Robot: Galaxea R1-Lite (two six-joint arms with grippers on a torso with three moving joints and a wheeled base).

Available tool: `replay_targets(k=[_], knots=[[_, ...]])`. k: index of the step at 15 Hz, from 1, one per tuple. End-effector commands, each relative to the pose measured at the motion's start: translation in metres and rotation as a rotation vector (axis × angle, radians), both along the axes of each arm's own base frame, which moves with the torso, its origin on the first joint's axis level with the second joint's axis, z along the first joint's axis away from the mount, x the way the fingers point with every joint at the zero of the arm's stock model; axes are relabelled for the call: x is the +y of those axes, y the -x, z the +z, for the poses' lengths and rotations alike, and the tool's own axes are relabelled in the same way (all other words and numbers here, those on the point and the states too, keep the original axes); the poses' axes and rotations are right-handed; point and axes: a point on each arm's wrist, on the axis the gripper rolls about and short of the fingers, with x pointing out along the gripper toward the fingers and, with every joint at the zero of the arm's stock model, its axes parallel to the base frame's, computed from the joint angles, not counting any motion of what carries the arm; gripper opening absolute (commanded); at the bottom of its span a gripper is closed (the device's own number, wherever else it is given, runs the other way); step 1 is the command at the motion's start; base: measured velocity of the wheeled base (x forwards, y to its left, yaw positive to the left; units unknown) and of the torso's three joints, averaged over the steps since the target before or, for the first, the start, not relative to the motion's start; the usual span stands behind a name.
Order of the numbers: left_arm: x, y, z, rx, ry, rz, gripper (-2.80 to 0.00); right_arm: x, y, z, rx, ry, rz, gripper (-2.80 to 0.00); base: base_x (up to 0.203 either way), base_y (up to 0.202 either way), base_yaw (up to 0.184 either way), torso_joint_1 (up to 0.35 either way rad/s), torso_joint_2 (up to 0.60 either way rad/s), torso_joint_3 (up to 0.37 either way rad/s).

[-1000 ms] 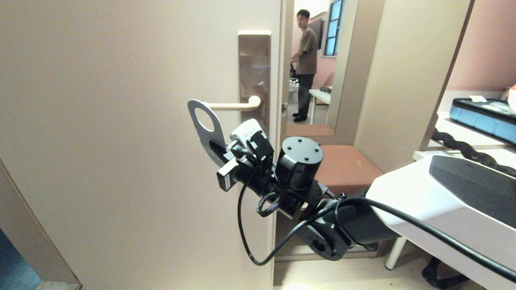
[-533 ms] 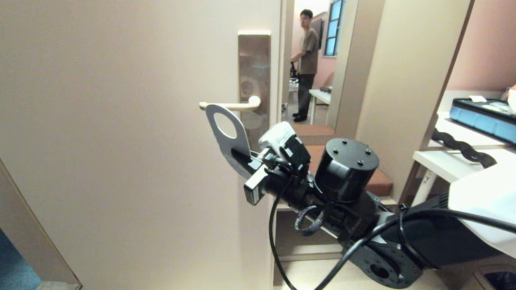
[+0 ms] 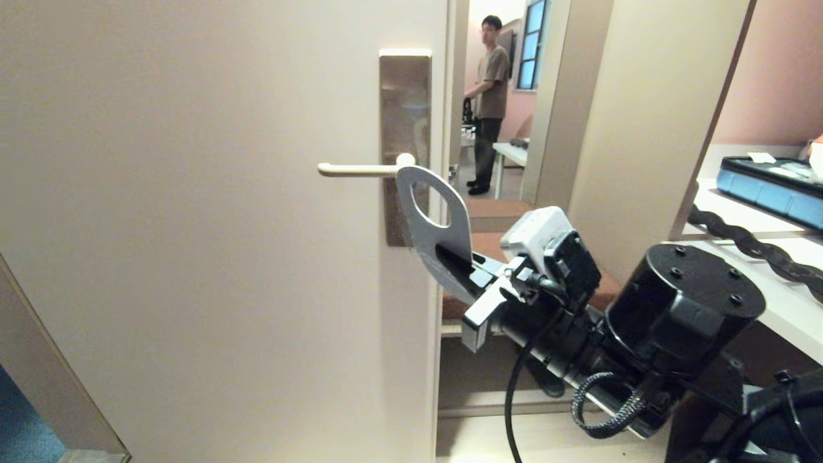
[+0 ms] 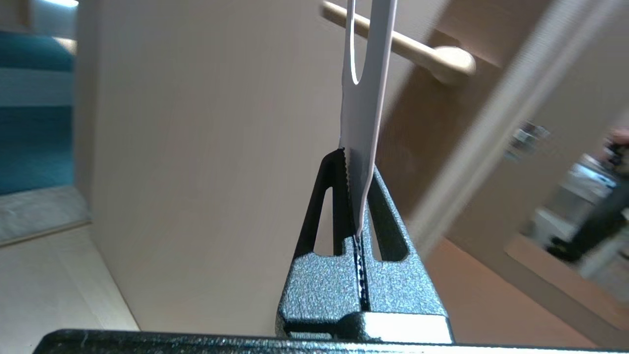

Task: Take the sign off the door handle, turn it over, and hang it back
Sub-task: Hand it to the other hand

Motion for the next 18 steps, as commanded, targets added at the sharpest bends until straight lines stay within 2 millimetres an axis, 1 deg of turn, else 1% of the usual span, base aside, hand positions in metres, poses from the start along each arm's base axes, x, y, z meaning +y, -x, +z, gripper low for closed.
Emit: replay_targets(k=[1, 3, 5, 8, 10, 13, 15, 18], knots=[[0.0, 0.0, 0.0, 0.001, 0.001, 0.001, -2.8, -0.02, 0.017, 0.009, -0.014, -0.016, -0.033, -2.8, 0.0, 0.0, 0.0, 0.0, 0.0, 0.0], [0.0, 0.0, 0.0, 0.001, 0.001, 0.001, -2.8, -0.033, 0.026, 0.01, -0.004, -0.019, -0.096, -2.8, 0.0, 0.0, 0.0, 0.0, 0.0, 0.0], [0.0, 0.0, 0.0, 0.001, 0.001, 0.001, -2.8, -0.049, 0.027, 0.01, 0.001, -0.019, -0.154, -2.8, 0.0, 0.0, 0.0, 0.0, 0.0, 0.0], [0.0, 0.0, 0.0, 0.001, 0.001, 0.001, -2.8, -0.069, 0.032, 0.008, 0.007, -0.012, -0.201, -2.8, 0.0, 0.0, 0.0, 0.0, 0.0, 0.0], [0.0, 0.0, 0.0, 0.001, 0.001, 0.001, -2.8, -0.079, 0.038, 0.007, 0.011, -0.012, -0.218, -2.8, 0.0, 0.0, 0.0, 0.0, 0.0, 0.0], [0.0, 0.0, 0.0, 0.001, 0.001, 0.001, -2.8, -0.096, 0.038, 0.007, 0.01, -0.014, -0.278, -2.8, 0.0, 0.0, 0.0, 0.0, 0.0, 0.0], [0.0, 0.0, 0.0, 0.001, 0.001, 0.001, -2.8, -0.115, 0.034, 0.005, 0.012, -0.012, -0.36, -2.8, 0.0, 0.0, 0.0, 0.0, 0.0, 0.0], [0.0, 0.0, 0.0, 0.001, 0.001, 0.001, -2.8, -0.149, 0.036, 0.005, 0.003, -0.009, -0.503, -2.8, 0.0, 0.0, 0.0, 0.0, 0.0, 0.0]])
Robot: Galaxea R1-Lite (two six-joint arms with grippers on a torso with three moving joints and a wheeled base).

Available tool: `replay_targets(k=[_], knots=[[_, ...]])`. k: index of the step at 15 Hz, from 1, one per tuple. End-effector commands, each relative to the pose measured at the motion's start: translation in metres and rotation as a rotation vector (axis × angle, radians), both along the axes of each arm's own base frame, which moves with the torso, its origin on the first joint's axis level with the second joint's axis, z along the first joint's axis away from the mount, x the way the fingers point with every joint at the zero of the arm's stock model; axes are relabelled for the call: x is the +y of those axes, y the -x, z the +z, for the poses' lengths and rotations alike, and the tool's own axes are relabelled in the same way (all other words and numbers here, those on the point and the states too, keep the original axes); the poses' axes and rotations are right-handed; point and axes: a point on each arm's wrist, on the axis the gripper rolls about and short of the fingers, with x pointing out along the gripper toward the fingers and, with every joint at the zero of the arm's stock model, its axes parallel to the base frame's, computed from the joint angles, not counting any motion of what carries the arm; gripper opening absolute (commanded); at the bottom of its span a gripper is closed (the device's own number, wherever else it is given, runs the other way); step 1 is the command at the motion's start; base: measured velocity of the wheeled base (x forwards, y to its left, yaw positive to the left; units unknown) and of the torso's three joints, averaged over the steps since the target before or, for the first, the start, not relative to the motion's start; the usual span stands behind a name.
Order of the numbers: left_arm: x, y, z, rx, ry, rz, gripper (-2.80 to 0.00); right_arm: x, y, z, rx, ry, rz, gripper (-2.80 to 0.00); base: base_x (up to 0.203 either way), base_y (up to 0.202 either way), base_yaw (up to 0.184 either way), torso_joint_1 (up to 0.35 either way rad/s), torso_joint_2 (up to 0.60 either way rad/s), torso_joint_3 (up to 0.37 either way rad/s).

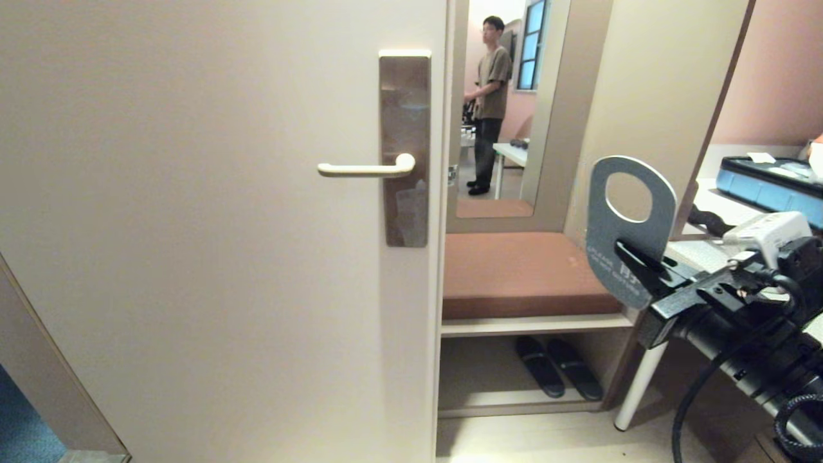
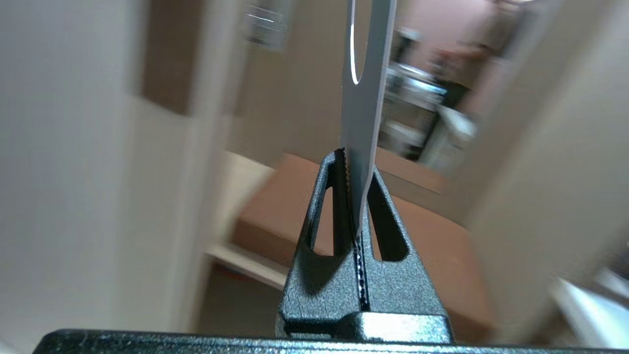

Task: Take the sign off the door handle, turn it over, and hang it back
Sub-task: Hand it to the other hand

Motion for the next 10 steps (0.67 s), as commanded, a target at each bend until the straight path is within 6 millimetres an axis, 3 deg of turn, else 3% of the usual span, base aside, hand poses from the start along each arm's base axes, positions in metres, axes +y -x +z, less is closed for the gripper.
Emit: replay_targets(k=[1, 5, 10], knots=[[0.0, 0.0, 0.0, 0.001, 0.001, 0.001, -2.8, -0.031, 0.005, 0.002, -0.023, -0.003, -0.133, -2.8, 0.0, 0.0, 0.0, 0.0, 0.0, 0.0], [0.0, 0.0, 0.0, 0.001, 0.001, 0.001, -2.8, -0.075, 0.045, -0.017, -0.001, 0.025, -0.33, -2.8, 0.0, 0.0, 0.0, 0.0, 0.0, 0.0], [0.0, 0.0, 0.0, 0.001, 0.001, 0.001, -2.8, -0.091, 0.085, -0.02, -0.009, 0.025, -0.417, -2.8, 0.0, 0.0, 0.0, 0.0, 0.0, 0.0]])
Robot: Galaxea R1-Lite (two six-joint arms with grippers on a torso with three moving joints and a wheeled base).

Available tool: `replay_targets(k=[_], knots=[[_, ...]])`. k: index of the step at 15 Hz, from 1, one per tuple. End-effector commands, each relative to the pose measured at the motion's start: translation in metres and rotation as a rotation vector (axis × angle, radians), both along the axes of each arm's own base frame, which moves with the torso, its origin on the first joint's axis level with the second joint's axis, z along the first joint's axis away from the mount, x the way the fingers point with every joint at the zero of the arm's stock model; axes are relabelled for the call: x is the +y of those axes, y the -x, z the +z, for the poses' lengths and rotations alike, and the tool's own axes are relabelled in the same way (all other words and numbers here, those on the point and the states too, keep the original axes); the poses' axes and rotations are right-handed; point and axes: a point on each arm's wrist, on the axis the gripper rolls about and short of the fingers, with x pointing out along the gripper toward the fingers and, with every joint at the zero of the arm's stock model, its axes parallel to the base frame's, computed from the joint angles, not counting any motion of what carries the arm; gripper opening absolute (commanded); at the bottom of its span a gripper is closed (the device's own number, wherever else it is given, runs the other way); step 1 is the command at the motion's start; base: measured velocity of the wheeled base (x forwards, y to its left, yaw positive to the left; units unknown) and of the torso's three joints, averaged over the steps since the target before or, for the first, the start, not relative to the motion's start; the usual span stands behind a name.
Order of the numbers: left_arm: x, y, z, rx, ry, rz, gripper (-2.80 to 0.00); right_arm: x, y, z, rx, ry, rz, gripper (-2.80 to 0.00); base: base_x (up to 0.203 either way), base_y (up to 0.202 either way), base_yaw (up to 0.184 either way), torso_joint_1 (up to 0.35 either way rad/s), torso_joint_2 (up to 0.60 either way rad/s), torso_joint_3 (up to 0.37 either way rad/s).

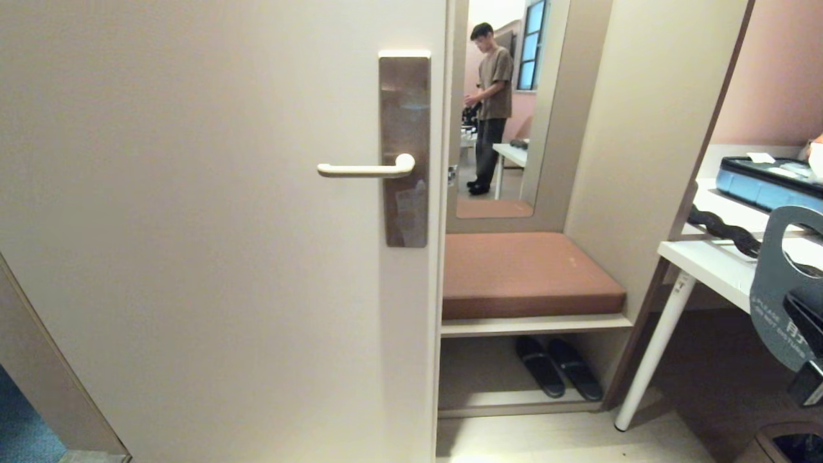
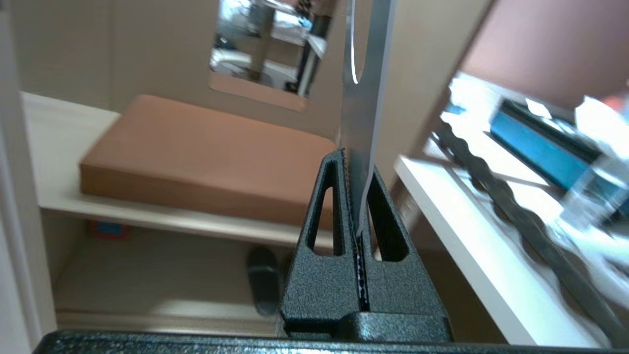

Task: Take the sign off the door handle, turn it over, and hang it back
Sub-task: Hand it to the other hand

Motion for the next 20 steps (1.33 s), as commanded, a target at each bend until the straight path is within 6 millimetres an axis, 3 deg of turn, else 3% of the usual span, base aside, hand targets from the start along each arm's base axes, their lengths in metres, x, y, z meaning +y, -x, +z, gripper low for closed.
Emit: replay_targets(k=[1, 11, 16, 20], knots=[[0.0, 0.0, 0.0, 0.001, 0.001, 0.001, -2.8, -0.006, 0.023, 0.002, -0.035, -0.007, -0.043, -2.8, 0.0, 0.0, 0.0, 0.0, 0.0, 0.0], [0.0, 0.0, 0.0, 0.001, 0.001, 0.001, -2.8, -0.008, 0.088, -0.055, 0.315, -0.104, 0.055, -2.8, 0.0, 0.0, 0.0, 0.0, 0.0, 0.0], [0.0, 0.0, 0.0, 0.001, 0.001, 0.001, -2.8, -0.007, 0.11, -0.07, 0.298, -0.145, 0.055, -2.8, 0.0, 0.0, 0.0, 0.0, 0.0, 0.0], [0.0, 0.0, 0.0, 0.001, 0.001, 0.001, -2.8, -0.007, 0.117, -0.072, 0.233, -0.142, 0.102, -2.8, 0.0, 0.0, 0.0, 0.0, 0.0, 0.0]])
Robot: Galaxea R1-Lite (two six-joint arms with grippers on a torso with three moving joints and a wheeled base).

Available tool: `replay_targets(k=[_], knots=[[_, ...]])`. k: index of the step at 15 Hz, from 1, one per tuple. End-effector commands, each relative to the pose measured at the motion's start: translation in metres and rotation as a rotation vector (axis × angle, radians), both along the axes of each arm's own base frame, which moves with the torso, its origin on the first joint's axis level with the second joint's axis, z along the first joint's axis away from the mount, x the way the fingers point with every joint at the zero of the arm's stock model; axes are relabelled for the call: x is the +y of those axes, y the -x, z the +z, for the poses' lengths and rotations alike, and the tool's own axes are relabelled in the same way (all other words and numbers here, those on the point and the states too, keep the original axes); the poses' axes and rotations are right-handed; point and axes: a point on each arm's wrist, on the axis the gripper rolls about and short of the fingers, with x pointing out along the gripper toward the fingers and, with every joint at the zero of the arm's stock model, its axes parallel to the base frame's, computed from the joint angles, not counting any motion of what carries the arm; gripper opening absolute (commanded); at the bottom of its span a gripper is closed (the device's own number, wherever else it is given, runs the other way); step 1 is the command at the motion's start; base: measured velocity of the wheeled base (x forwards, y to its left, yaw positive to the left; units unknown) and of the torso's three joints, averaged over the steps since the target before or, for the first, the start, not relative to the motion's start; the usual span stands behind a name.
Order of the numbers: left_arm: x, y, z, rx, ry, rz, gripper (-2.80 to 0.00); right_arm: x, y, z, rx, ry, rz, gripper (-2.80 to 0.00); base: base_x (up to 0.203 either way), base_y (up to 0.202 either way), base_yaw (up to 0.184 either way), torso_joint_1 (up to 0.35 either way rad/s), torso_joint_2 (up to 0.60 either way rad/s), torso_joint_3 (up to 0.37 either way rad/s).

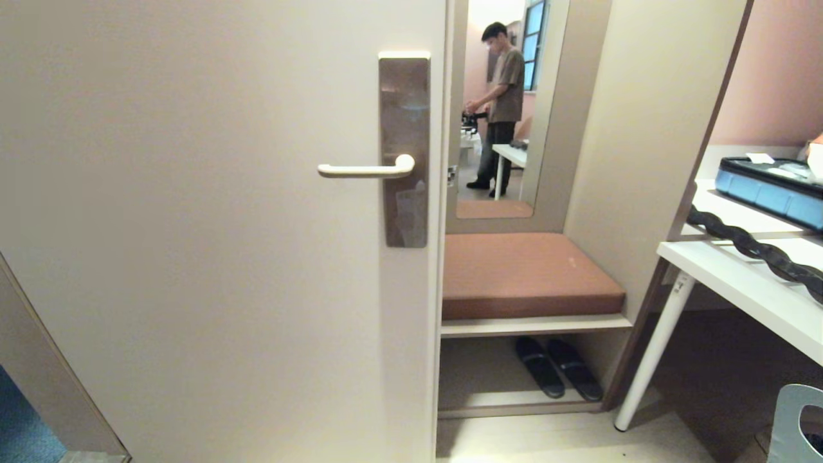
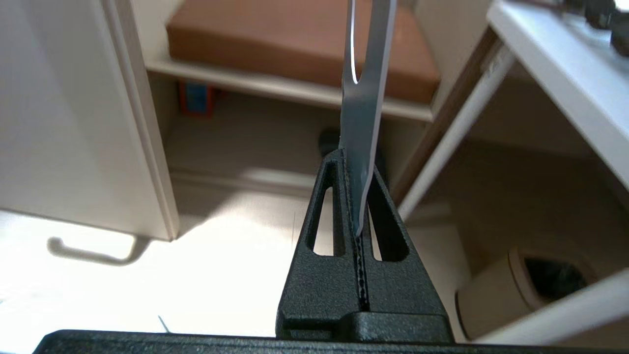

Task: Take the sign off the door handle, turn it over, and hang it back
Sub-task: Hand it to the other hand

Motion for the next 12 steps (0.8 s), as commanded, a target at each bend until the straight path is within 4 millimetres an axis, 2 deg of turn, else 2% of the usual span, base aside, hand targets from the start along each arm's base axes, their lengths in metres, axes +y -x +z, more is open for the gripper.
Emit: replay_targets(k=[1, 8, 12], knots=[[0.0, 0.0, 0.0, 0.001, 0.001, 0.001, -2.8, 0.0, 0.007, 0.0, -0.086, 0.003, 0.028, -2.8, 0.0, 0.0, 0.0, 0.0, 0.0, 0.0], [0.0, 0.0, 0.0, 0.001, 0.001, 0.001, -2.8, 0.0, 0.021, -0.003, -0.256, 0.005, 0.034, -2.8, 0.0, 0.0, 0.0, 0.0, 0.0, 0.0], [0.0, 0.0, 0.0, 0.001, 0.001, 0.001, -2.8, 0.0, 0.022, -0.003, -0.273, 0.005, 0.034, -2.8, 0.0, 0.0, 0.0, 0.0, 0.0, 0.0]])
